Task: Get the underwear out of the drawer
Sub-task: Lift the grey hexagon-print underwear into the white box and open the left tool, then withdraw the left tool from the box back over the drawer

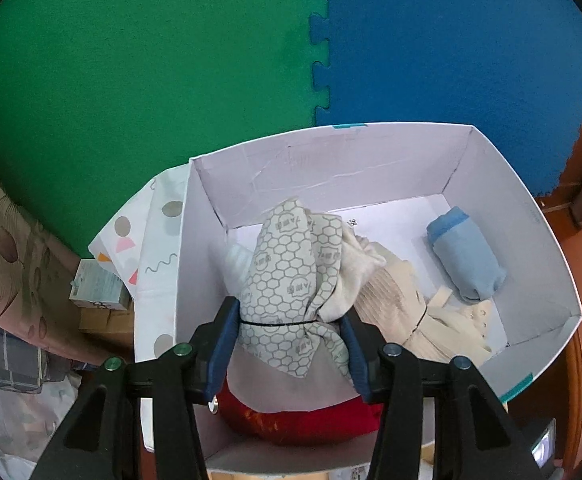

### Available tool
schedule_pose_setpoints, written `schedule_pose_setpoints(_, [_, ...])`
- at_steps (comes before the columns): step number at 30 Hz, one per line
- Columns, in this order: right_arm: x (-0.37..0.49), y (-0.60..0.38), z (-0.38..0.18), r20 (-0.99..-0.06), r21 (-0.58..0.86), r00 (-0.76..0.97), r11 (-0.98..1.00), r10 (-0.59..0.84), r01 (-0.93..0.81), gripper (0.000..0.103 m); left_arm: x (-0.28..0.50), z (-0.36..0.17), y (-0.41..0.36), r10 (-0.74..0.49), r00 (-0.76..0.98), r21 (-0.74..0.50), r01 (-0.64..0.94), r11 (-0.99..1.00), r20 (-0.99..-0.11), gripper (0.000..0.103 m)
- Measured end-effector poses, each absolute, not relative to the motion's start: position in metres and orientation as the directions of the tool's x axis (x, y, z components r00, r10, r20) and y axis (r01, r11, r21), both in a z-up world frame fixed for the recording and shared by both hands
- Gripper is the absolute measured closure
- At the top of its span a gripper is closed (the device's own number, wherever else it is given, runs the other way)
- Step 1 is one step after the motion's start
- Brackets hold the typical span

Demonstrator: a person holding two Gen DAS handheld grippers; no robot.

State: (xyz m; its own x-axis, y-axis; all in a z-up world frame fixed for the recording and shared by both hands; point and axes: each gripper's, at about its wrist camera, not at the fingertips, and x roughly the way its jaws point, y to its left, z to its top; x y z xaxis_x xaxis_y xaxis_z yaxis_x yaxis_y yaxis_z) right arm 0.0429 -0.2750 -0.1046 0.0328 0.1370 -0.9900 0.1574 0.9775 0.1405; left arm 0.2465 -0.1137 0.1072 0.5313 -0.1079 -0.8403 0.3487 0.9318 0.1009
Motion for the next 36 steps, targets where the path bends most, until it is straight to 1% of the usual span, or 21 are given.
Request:
schedule_pose_setpoints(6, [0.044, -0.278, -0.104, -0.989, 0.148, 0.034, 0.976, 0.144, 0.160, 0.057, 0.246, 0.106, -0.115, -0.101, 0.525, 0.096, 0.334, 0.938, -0.845, 0.050])
schedule_pose_setpoints(10, [0.044, -0.278, -0.104, -0.989, 0.149, 0.034, 0.976, 0.146, 0.159, 0.057, 0.239, 0.110, -0.119, -0.081, 0.541, 0.136, 0.349, 0.927, -0.837, 0.050])
schedule_pose_setpoints(16, [0.045, -0.279, -0.103, -0.990, 0.143, 0.034, 0.976, 0.140, 0.161, 0.057, 0.228, 0.121, -0.118, -0.081, 0.569, 0.165, 0.368, 0.915, -0.819, 0.049])
schedule_pose_setpoints(19, [0.046, -0.278, -0.103, -0.990, 0.139, 0.033, 0.977, 0.136, 0.163, 0.057, 0.221, 0.129, -0.114, -0.094, 0.569, 0.155, 0.373, 0.915, -0.817, 0.049])
schedule_pose_setpoints(22, [0.047, -0.278, -0.103, -0.990, 0.139, 0.032, 0.975, 0.136, 0.171, 0.057, 0.209, 0.137, -0.110, -0.084, 0.588, 0.185, 0.383, 0.905, -0.805, 0.049])
schedule_pose_setpoints(24, [0.046, -0.276, -0.103, -0.991, 0.136, 0.034, 0.976, 0.132, 0.171, 0.057, 0.198, 0.144, -0.105, -0.070, 0.611, 0.224, 0.390, 0.893, -0.788, 0.049])
schedule_pose_setpoints(31, [0.048, -0.271, -0.101, -0.994, 0.112, 0.035, 0.980, 0.107, 0.165, 0.057, 0.160, 0.159, -0.072, -0.053, 0.655, 0.267, 0.379, 0.886, -0.754, 0.049])
schedule_pose_setpoints(36, [0.049, -0.264, -0.097, -0.995, 0.090, 0.054, 0.986, 0.083, 0.144, 0.057, 0.136, 0.155, -0.041, -0.044, 0.650, 0.246, 0.348, 0.904, -0.759, 0.049])
